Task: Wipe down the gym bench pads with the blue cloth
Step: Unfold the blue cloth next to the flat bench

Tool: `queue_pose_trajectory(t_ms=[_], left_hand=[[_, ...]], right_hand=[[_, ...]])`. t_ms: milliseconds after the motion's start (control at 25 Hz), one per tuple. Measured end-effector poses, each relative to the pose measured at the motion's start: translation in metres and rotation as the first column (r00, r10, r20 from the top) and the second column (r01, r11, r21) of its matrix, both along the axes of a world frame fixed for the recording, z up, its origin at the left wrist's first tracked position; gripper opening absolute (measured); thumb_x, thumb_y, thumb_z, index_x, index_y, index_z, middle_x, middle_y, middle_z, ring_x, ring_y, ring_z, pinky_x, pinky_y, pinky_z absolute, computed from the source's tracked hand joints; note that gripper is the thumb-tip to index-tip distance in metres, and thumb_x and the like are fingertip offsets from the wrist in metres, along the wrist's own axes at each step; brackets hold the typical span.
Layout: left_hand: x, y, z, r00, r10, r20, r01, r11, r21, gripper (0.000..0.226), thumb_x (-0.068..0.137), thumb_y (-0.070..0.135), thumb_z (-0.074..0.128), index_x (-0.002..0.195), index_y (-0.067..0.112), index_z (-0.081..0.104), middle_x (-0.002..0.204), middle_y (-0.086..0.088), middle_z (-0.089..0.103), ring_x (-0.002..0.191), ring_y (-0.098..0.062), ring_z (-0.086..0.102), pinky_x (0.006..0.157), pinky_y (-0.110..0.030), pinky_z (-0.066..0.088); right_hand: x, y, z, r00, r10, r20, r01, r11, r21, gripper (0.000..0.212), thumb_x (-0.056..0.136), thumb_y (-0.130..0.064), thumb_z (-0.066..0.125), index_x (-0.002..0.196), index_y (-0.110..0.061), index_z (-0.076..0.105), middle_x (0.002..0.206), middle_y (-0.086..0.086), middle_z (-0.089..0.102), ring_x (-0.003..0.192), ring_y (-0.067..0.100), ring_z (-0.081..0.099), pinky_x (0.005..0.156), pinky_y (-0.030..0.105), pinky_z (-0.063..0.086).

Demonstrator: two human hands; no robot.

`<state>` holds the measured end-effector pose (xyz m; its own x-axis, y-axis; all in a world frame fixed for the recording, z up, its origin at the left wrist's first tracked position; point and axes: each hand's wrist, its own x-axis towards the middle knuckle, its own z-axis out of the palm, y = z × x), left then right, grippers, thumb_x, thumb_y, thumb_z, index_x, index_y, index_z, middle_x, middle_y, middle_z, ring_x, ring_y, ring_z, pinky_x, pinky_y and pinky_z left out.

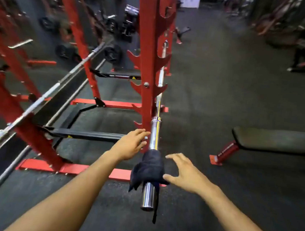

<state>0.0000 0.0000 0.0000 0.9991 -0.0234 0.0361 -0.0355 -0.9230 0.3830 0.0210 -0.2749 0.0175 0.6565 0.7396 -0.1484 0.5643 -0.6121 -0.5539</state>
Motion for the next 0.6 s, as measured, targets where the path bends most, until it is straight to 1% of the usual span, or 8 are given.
queue_pose_trajectory(t_ms=[80,200,320,400,440,480,520,600], left_hand=[[0.016,0.009,-0.009,0.995,-0.094,-0.020,0.094,0.996,0.008,0.051,0.109,0.025,0.048,0.157,0.011,0.039,0.164,-0.013,0.032,0.150,-0.030,0.034,0.124,-0.033,0.022],[0.040,0.011,-0.025,0.969,-0.240,-0.052,0.241,0.970,0.022,0.053,0.110,0.023,0.046,0.159,0.008,0.032,0.167,-0.014,0.024,0.154,-0.028,0.028,0.125,-0.026,0.014],[0.057,0.012,-0.036,0.938,-0.334,-0.098,0.338,0.941,0.031,0.054,0.111,0.024,0.043,0.159,0.006,0.030,0.168,-0.015,0.019,0.156,-0.027,0.022,0.127,-0.029,0.013],[0.063,0.015,-0.046,0.939,-0.329,-0.103,0.330,0.944,-0.003,0.051,0.111,0.025,0.041,0.158,0.008,0.034,0.169,-0.008,0.020,0.157,-0.021,0.020,0.127,-0.033,0.011],[0.065,0.017,-0.049,0.948,-0.306,-0.090,0.304,0.952,-0.039,0.049,0.111,0.026,0.041,0.158,0.011,0.037,0.169,-0.003,0.023,0.156,-0.018,0.021,0.126,-0.035,0.011],[0.067,0.018,-0.052,0.956,-0.286,-0.067,0.281,0.957,-0.074,0.048,0.111,0.027,0.042,0.157,0.013,0.039,0.168,0.001,0.026,0.155,-0.015,0.023,0.126,-0.036,0.011],[0.068,0.020,-0.054,0.962,-0.271,-0.047,0.266,0.960,-0.089,0.047,0.111,0.028,0.042,0.156,0.015,0.042,0.167,0.004,0.029,0.154,-0.013,0.025,0.126,-0.037,0.012],[0.070,0.019,-0.055,0.967,-0.254,-0.031,0.252,0.966,-0.065,0.045,0.111,0.028,0.042,0.154,0.017,0.046,0.165,0.006,0.034,0.153,-0.012,0.029,0.126,-0.041,0.016]], right_hand=[[-0.004,0.023,-0.008,0.993,-0.104,-0.060,0.104,0.995,-0.004,0.070,0.084,-0.053,0.067,0.142,-0.030,0.036,0.142,-0.006,0.038,0.132,0.020,0.042,0.106,0.032,0.038],[-0.015,0.061,-0.022,0.961,-0.234,-0.145,0.234,0.972,-0.019,0.081,0.080,-0.055,0.069,0.147,-0.031,0.028,0.145,-0.002,0.033,0.133,0.025,0.043,0.107,0.035,0.039],[-0.020,0.087,-0.037,0.932,-0.317,-0.174,0.310,0.948,-0.066,0.088,0.084,-0.052,0.068,0.154,-0.032,0.017,0.155,0.002,0.022,0.137,0.030,0.042,0.108,0.039,0.039],[-0.028,0.095,-0.046,0.932,-0.311,-0.186,0.297,0.949,-0.102,0.083,0.092,-0.048,0.061,0.157,-0.034,0.011,0.161,0.004,0.011,0.142,0.032,0.035,0.110,0.040,0.035],[-0.032,0.095,-0.051,0.932,-0.312,-0.187,0.299,0.950,-0.093,0.076,0.095,-0.045,0.058,0.157,-0.036,0.014,0.161,0.006,0.011,0.143,0.031,0.032,0.110,0.037,0.033],[-0.035,0.093,-0.053,0.929,-0.320,-0.186,0.313,0.948,-0.067,0.069,0.098,-0.043,0.055,0.156,-0.036,0.019,0.159,0.007,0.015,0.142,0.029,0.032,0.110,0.034,0.032],[-0.037,0.090,-0.054,0.928,-0.326,-0.178,0.325,0.945,-0.038,0.061,0.099,-0.041,0.053,0.154,-0.036,0.026,0.154,0.007,0.023,0.140,0.026,0.035,0.108,0.031,0.033],[-0.041,0.079,-0.048,0.932,-0.334,-0.141,0.336,0.942,-0.008,0.047,0.101,-0.037,0.051,0.147,-0.033,0.042,0.141,0.003,0.038,0.131,0.022,0.045,0.105,0.028,0.035]])
